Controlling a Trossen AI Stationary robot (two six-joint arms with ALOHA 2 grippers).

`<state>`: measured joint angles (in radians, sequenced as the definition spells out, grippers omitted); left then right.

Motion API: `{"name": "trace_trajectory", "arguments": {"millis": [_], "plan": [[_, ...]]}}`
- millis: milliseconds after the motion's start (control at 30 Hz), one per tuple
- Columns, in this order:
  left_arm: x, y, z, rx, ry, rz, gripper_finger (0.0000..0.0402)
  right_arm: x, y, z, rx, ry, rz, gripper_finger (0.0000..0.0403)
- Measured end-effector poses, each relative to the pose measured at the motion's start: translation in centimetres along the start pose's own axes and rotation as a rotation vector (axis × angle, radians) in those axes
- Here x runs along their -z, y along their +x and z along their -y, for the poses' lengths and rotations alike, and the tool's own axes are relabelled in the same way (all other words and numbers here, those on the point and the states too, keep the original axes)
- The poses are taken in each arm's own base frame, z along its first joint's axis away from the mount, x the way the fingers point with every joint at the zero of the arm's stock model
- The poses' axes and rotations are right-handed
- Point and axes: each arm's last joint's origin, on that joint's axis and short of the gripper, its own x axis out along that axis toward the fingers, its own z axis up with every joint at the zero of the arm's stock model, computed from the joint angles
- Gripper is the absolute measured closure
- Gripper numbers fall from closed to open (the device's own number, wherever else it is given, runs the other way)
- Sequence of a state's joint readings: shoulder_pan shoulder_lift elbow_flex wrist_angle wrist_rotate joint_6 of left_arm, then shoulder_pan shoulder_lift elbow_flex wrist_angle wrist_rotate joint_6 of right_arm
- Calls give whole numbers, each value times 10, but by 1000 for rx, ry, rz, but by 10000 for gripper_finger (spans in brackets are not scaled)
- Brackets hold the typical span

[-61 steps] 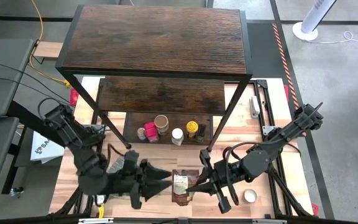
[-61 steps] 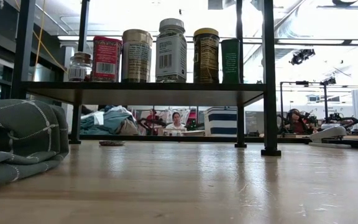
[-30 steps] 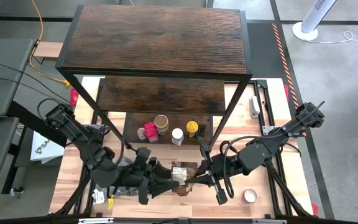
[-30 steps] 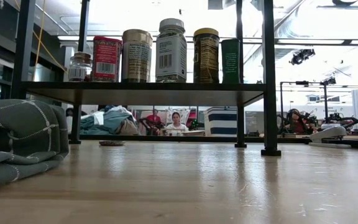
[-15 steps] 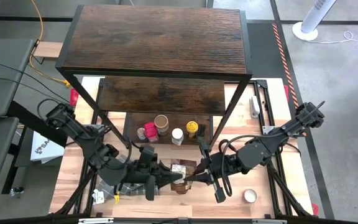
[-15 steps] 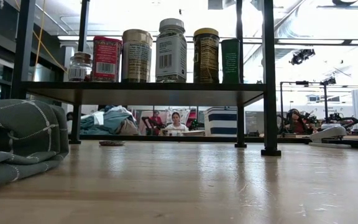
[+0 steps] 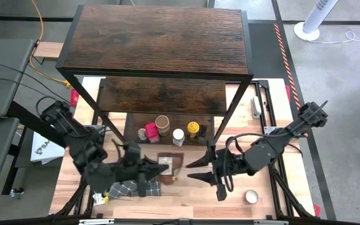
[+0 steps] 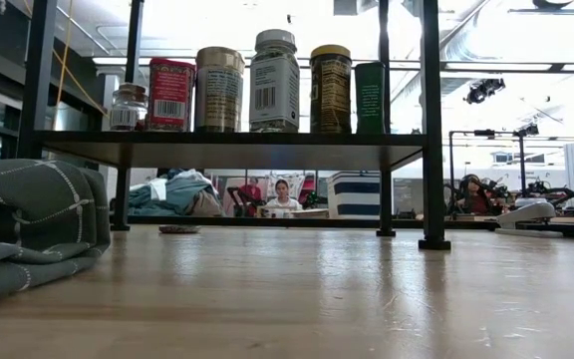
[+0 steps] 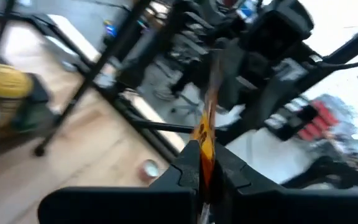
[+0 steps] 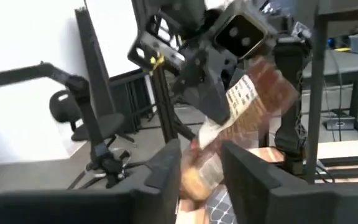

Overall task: Shelf spices
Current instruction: Put the orange seasoning pack on the shelf

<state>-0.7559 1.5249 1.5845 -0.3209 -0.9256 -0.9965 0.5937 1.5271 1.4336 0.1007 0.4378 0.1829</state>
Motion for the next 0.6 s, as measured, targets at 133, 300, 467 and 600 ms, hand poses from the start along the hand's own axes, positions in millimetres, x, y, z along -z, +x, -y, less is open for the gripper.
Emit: {"name": "trace_trajectory", "arguments": {"millis": [133,300,467,600], "plan": [[10,-19,-6,-97,57,36,400,0,-4,-3,57,-8,7,253],[41,-47,-25,-219,72,99,400,5,-10,-12,131,-9,-8,229],[76,-53,-53,-342,71,77,401,16,-17,-21,154,50,-80,227],[101,-50,-76,-559,144,-12,401,22,-21,-26,173,75,-122,226]]}}
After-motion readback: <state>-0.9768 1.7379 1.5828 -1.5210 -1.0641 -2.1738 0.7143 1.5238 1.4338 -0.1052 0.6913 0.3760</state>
